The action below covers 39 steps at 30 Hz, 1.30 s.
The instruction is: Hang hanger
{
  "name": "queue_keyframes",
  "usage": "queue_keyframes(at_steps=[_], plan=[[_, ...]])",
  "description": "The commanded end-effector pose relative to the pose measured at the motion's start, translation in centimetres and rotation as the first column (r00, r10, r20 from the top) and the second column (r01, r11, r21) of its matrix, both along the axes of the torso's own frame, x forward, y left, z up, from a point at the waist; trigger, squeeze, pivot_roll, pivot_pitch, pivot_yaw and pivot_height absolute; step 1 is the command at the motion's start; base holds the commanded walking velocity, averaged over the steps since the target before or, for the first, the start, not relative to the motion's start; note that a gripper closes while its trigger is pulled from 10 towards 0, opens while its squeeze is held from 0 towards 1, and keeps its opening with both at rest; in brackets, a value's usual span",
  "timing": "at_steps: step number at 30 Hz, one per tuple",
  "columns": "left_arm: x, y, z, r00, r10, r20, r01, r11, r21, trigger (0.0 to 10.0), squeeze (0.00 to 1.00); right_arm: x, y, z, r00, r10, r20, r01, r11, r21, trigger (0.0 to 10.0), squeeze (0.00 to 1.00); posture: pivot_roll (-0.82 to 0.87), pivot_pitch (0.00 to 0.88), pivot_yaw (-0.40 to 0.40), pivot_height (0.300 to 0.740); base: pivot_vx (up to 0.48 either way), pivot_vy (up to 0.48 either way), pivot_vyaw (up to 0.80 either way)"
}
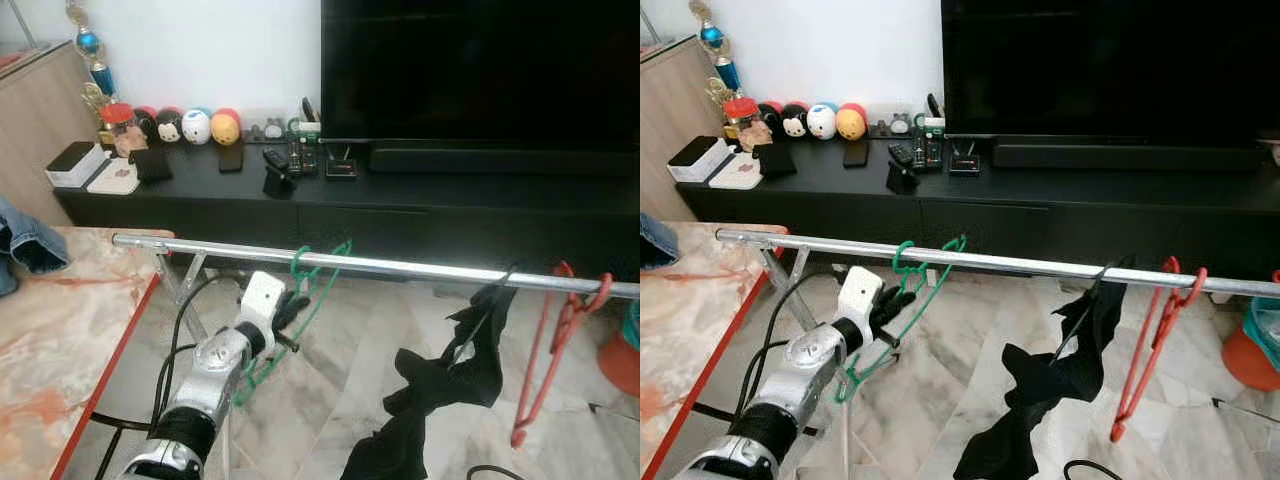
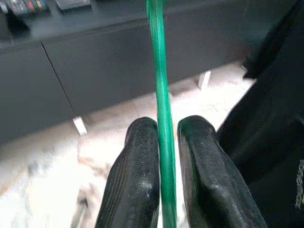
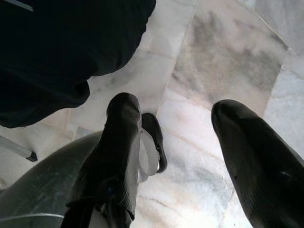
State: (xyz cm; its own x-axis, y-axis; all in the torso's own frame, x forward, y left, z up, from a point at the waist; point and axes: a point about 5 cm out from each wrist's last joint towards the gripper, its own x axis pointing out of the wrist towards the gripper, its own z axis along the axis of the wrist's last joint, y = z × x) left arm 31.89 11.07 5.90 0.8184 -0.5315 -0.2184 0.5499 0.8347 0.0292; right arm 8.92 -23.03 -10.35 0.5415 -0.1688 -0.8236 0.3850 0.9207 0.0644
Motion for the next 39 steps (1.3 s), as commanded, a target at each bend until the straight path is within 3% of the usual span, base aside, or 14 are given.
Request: queue_keyframes(at_steps=[1, 11, 16, 27, 33, 34, 37, 39], plan=[[-0.2, 0.2, -0.3, 1.000, -0.019, -0.018, 0.019, 1.000, 0.020, 10.0, 1.00, 0.0, -0.2, 0.0, 1.000, -0.006, 0.001, 0.006, 1.000, 0.001, 10.0, 0.00, 0.04, 0.000, 0.022, 0.740, 0.000, 0.000, 0.00], [0.0, 0.9, 0.6, 0.999, 0.020, 0.027, -0.019, 1.000, -0.018, 10.0, 1.00, 0.1, -0.2, 0.0, 1.000, -0.001, 0.000, 0.001, 1.000, -0.002, 10.0, 0.00, 0.05, 0.000, 0.017, 0.740, 0.000, 0.000, 0.00], [-0.1, 2.2, 2.4, 0.996, 0.059, 0.074, -0.051, 0.993, -0.108, 10.0, 1.00, 0.1, -0.2, 0.1, 1.000, 0.006, -0.001, -0.006, 1.000, -0.001, 10.0, 0.00, 0.06, 0.000, 0.013, 0.740, 0.000, 0.000, 0.00], [-1.1, 3.9, 3.3, 0.993, 0.070, 0.100, -0.059, 0.992, -0.109, 10.0, 1.00, 0.1, -0.3, 0.1, 1.000, 0.018, -0.005, -0.018, 1.000, -0.002, 10.0, 0.00, 0.06, 0.000, 0.010, 0.740, 0.000, 0.000, 0.00], [-1.7, 6.2, 3.9, 0.966, 0.222, 0.130, -0.193, 0.959, -0.207, 10.0, 1.00, 0.0, -0.2, 0.0, 1.000, 0.015, -0.005, -0.015, 1.000, -0.002, 10.0, 0.00, 0.06, 0.000, 0.012, 0.740, 0.000, 0.000, 0.00], [-2.2, 7.1, 4.2, 0.949, 0.275, 0.155, -0.236, 0.944, -0.231, 10.0, 1.00, 0.0, -0.2, 0.0, 1.000, 0.017, -0.006, -0.017, 1.000, -0.001, 10.0, 0.00, 0.07, 0.000, 0.014, 0.740, 0.000, 0.000, 0.00], [-3.4, 8.6, 3.9, 0.922, 0.348, 0.171, -0.305, 0.923, -0.234, 10.0, 1.00, 0.0, -0.2, 0.0, 1.000, 0.019, -0.007, -0.019, 1.000, 0.000, 10.0, 0.00, 0.07, 0.000, 0.015, 0.740, 0.000, 0.000, 0.00], [-3.4, 8.6, 3.9, 0.922, 0.348, 0.171, -0.305, 0.923, -0.234, 10.0, 1.00, 0.0, -0.2, 0.0, 1.000, 0.019, -0.007, -0.019, 1.000, 0.000, 10.0, 0.00, 0.07, 0.000, 0.015, 0.740, 0.000, 0.000, 0.00]])
